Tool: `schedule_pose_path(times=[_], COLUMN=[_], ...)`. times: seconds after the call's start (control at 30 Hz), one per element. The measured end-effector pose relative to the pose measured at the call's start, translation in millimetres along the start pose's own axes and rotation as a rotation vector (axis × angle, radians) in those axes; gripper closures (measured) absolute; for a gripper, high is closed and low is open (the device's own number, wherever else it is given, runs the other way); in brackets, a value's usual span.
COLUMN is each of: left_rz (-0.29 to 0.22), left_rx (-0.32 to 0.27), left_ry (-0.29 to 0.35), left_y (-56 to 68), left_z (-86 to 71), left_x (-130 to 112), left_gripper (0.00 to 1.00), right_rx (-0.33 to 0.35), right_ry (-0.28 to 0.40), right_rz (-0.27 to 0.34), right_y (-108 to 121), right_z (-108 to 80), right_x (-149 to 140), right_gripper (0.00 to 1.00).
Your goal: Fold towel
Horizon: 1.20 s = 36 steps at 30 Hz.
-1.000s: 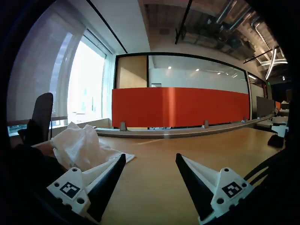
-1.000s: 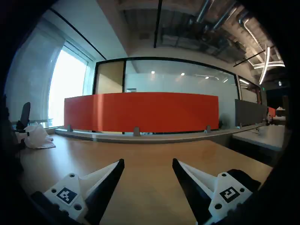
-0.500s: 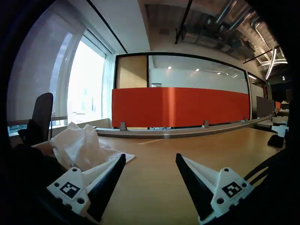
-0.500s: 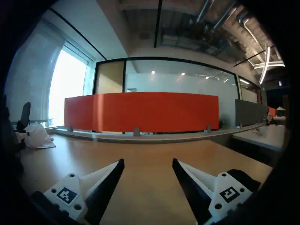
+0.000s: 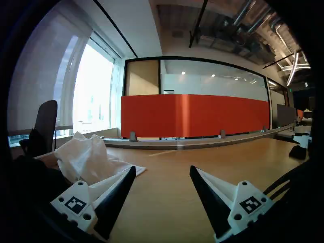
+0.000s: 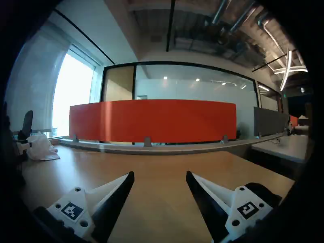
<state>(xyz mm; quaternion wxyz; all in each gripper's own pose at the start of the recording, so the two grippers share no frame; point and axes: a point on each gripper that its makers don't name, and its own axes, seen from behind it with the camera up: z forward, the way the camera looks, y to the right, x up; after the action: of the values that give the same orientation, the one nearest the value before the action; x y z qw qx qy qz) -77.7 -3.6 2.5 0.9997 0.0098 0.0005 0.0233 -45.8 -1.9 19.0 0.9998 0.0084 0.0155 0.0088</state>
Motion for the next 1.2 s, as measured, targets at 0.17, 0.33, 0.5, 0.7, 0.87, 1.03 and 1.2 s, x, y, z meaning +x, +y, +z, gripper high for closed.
schedule_pose_path(times=[0.17, 0.33, 0.5, 0.7, 0.87, 1.03, 1.2], left_rz=[0.000, 0.000, 0.000, 0.000, 0.000, 0.001, 0.001], left_rx=[0.000, 0.000, 0.000, 0.000, 0.000, 0.000, 0.000], left_ry=[0.000, 0.000, -0.001, -0.001, -0.002, -0.002, -0.003], left_y=[-0.2, -0.6, -0.6, -0.7, -0.8, -1.0, -1.2], left_z=[0.2, -0.1, -0.2, -0.7, -1.2, -1.7, -2.3], left_x=[0.3, 0.5, 1.1, 2.6, 4.4, 6.0, 7.5], left_gripper=[0.01, 0.01, 0.01, 0.01, 0.01, 0.01, 0.01], right_rx=[0.000, 0.000, 0.000, 0.000, 0.000, 0.000, 0.000], right_ry=[0.000, 0.000, -0.001, -0.001, -0.001, -0.001, -0.001], right_rz=[0.000, 0.000, 0.001, 0.000, 0.000, 0.000, 0.000], right_y=[-0.2, -0.3, -0.5, -0.2, 0.1, 0.1, 0.0], right_z=[-0.1, -0.1, -0.2, -0.3, -0.2, -0.1, -0.1], right_x=[0.5, 1.6, 2.1, 2.0, 1.6, 1.7, 2.1], right_gripper=[0.01, 0.01, 0.01, 0.01, 0.01, 0.01, 0.01])
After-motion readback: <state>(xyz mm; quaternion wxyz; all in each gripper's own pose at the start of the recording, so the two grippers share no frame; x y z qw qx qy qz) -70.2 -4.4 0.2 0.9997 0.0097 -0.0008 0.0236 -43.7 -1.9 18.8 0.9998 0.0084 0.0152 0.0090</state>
